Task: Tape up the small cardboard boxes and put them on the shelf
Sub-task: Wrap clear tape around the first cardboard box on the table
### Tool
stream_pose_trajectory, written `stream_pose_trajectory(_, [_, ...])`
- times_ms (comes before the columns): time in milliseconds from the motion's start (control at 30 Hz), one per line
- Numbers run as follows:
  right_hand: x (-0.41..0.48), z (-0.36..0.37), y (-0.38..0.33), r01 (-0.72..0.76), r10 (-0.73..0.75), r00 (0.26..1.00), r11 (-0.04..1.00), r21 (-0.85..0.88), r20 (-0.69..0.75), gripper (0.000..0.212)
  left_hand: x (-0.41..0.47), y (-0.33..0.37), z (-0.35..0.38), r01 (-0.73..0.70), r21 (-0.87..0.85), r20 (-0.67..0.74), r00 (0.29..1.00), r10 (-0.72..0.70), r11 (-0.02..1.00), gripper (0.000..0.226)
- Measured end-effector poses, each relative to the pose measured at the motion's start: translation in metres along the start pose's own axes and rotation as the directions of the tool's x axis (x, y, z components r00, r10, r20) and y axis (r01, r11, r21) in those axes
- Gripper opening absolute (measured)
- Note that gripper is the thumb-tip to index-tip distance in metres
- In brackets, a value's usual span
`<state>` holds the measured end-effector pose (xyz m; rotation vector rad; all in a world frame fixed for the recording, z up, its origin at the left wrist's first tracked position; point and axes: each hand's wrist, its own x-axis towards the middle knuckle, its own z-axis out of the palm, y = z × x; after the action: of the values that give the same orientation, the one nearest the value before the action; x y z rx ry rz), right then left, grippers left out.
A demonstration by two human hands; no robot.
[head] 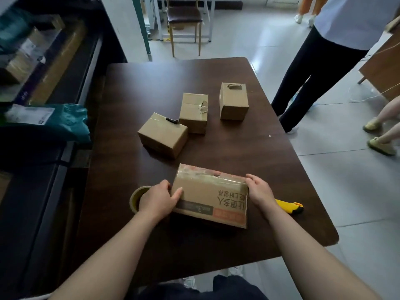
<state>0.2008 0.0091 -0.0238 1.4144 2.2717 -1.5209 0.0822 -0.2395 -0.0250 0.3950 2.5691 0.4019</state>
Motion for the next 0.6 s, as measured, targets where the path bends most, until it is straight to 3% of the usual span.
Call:
stream_pose_trajectory(67, [-0.003,0.005,0.000,0.141,-0.152,0.987,0.972,-0.191,-0.048,0.046,-0.008,0.004,0.005,-0.014,0.035,-0.110,0.994,0.017,0.999,0.041])
stream_pose_trajectory(100, [-0.005,0.009,0.002,0.248,-0.283,0.957,0.910,-0.331,-0.061,0.047,-0.011,0.006,0.008,-0.061,0.062,-0.197,0.978,0.072,0.996,0.042])
stream_pose_trajectory(167, [-0.008,0.020,0.004,0.467,-0.533,0.845,0.713,-0.523,0.029,0.049,-0.014,0.016,0.013,-0.211,0.133,-0.277,0.930,0.241,0.968,0.050])
stream_pose_trajectory(200, [-0.010,0.027,0.003,0.553,-0.600,0.790,0.610,-0.567,0.125,0.051,-0.013,0.021,0.015,-0.282,0.181,-0.239,0.917,0.320,0.942,0.056])
stream_pose_trajectory(267, [-0.013,0.041,-0.001,0.653,-0.613,0.723,0.456,-0.605,0.318,0.059,-0.006,0.032,0.017,-0.376,0.291,-0.094,0.904,0.417,0.880,0.061])
stream_pose_trajectory(367, [-0.008,0.055,0.000,0.684,-0.605,0.680,0.322,-0.654,0.414,0.070,0.009,0.033,0.022,-0.451,0.384,0.039,0.880,0.474,0.805,0.070])
stream_pose_trajectory(500, [-0.001,0.045,0.016,0.631,-0.571,0.719,0.297,-0.717,0.397,0.065,0.011,0.025,0.026,-0.448,0.411,0.097,0.888,0.450,0.794,0.069])
stream_pose_trajectory(600, [-0.001,0.029,0.024,0.569,-0.556,0.762,0.333,-0.752,0.331,0.066,0.009,0.028,0.024,-0.429,0.420,0.099,0.898,0.429,0.800,0.060])
